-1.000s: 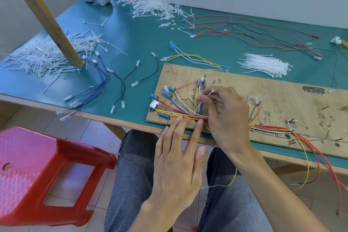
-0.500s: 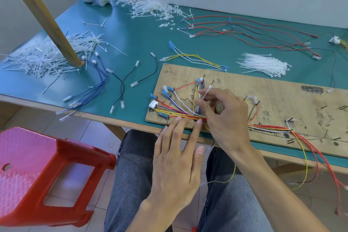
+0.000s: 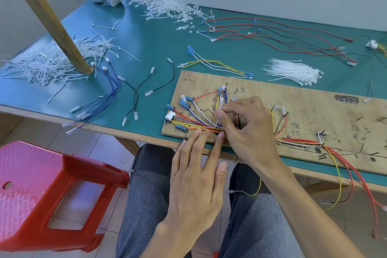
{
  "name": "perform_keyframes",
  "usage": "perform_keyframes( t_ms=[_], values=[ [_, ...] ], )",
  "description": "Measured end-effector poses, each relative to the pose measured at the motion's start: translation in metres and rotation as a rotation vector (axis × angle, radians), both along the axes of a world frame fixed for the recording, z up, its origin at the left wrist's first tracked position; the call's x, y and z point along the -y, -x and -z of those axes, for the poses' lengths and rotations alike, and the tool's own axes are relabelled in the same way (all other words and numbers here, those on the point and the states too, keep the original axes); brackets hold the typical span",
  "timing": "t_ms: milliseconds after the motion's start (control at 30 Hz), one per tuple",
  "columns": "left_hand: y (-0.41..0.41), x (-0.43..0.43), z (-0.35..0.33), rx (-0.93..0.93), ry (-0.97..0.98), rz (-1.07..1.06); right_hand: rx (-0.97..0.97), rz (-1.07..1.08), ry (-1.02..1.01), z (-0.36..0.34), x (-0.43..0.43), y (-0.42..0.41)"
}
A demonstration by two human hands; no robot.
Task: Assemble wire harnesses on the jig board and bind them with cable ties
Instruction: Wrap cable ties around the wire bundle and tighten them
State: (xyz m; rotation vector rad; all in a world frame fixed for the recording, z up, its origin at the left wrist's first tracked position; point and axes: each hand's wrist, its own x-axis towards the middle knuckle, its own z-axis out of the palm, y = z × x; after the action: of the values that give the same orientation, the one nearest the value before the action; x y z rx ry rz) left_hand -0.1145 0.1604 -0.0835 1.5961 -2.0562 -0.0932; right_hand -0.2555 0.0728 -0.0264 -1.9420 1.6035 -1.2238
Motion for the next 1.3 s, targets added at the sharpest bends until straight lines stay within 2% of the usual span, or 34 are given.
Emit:
perform_keyframes(
  t_ms=[400, 533, 800, 967, 1033, 1167, 1300],
  values=[
    [-0.019, 0.013, -0.024, -0.069, 0.066, 0.086, -0.042, -0.036, -0.107, -0.004, 0.005, 0.002],
    [-0.031, 0.029, -0.034, -0.018, 0.138, 0.159, -0.021, -0.044, -0.103, -0.004, 0.005, 0.003],
    [-0.045, 0.06, -0.058, 0.036, 0.151, 0.352, 0.025, -0.053, -0.119, -0.001, 0.005, 0.008],
    [-0.045, 0.064, -0.057, -0.08, 0.137, 0.341, 0.044, -0.06, -0.079, 0.0, 0.006, 0.008],
    [-0.038, 0.063, -0.057, -0.161, 0.101, 0.274, 0.066, -0.068, -0.068, 0.001, 0.006, 0.009],
    [-0.018, 0.062, -0.062, -0.442, -0.067, 0.099, 0.073, -0.094, -0.073, 0.003, 0.006, 0.011],
    [-0.009, 0.067, -0.071, -0.563, -0.133, -0.057, 0.076, -0.11, -0.072, 0.004, 0.007, 0.011]
  ],
)
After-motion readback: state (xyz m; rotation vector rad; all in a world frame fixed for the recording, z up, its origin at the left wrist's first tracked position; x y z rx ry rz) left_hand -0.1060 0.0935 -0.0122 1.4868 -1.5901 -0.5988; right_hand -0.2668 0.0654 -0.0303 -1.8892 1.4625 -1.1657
